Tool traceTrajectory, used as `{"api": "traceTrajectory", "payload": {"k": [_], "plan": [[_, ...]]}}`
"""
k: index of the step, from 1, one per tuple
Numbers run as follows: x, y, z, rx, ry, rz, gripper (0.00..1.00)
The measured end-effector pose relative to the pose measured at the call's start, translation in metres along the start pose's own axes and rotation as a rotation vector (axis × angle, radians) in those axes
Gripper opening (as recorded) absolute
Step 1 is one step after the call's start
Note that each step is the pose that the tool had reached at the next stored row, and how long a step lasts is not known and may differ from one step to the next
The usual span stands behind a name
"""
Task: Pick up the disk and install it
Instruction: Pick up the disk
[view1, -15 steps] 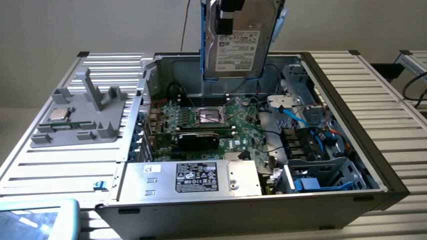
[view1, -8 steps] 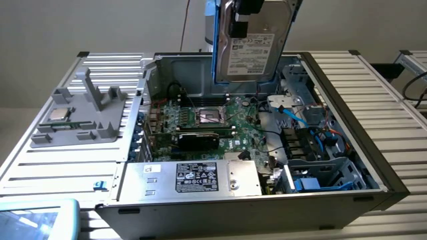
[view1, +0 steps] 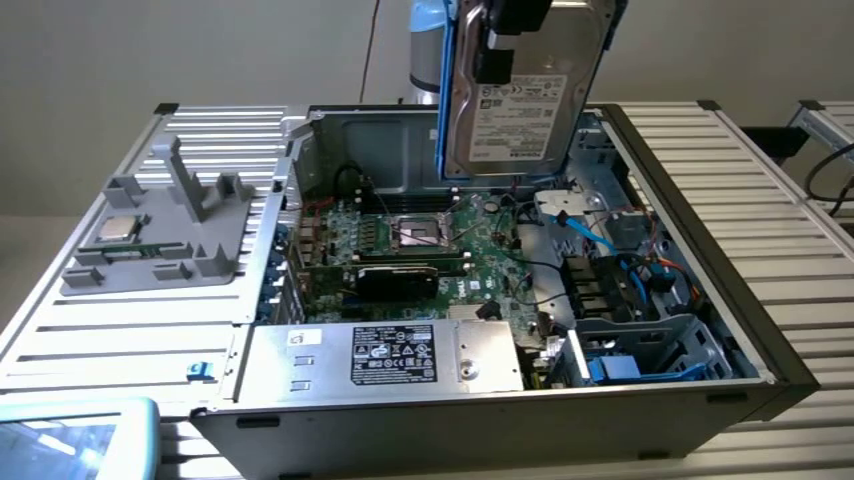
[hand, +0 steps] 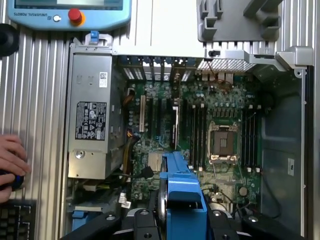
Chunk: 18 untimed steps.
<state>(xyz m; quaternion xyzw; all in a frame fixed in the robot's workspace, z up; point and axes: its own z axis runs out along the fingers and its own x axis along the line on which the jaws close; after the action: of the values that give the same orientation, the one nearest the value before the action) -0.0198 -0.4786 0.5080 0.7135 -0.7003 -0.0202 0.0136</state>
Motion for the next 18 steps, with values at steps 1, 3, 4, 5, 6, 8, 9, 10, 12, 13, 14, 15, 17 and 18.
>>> {"api": "traceTrajectory", "payload": {"k": [1,3,4,5,6,8,9,10,12,13,14,15,17,18], "plan": [[0.003,-0.0023,-0.0001,0.0000,0.0000,0.000,0.37],[0.008,-0.0079,-0.0005,0.0001,-0.0001,0.000,0.37],[0.010,-0.0110,-0.0008,0.0001,-0.0001,0.000,0.37],[0.012,-0.0141,-0.0012,0.0001,0.0001,0.000,0.37],[0.014,-0.0170,-0.0017,0.0000,0.0001,0.000,0.37],[0.018,-0.0225,-0.0034,0.0001,0.0000,0.000,0.37],[0.020,-0.0249,-0.0047,0.0001,0.0000,0.000,0.37],[0.022,-0.0271,-0.0060,0.0001,0.0000,0.000,0.37],[0.026,-0.0308,-0.0083,0.0001,-0.0001,0.000,0.37],[0.029,-0.0324,-0.0095,0.0001,0.0000,0.000,0.37],[0.031,-0.0341,-0.0104,0.0001,0.0000,0.000,0.37],[0.034,-0.0361,-0.0113,0.0001,-0.0001,0.000,0.37],[0.040,-0.0404,-0.0128,0.0001,-0.0005,0.000,0.37],[0.043,-0.0426,-0.0137,0.0000,-0.0006,0.000,0.37]]}}
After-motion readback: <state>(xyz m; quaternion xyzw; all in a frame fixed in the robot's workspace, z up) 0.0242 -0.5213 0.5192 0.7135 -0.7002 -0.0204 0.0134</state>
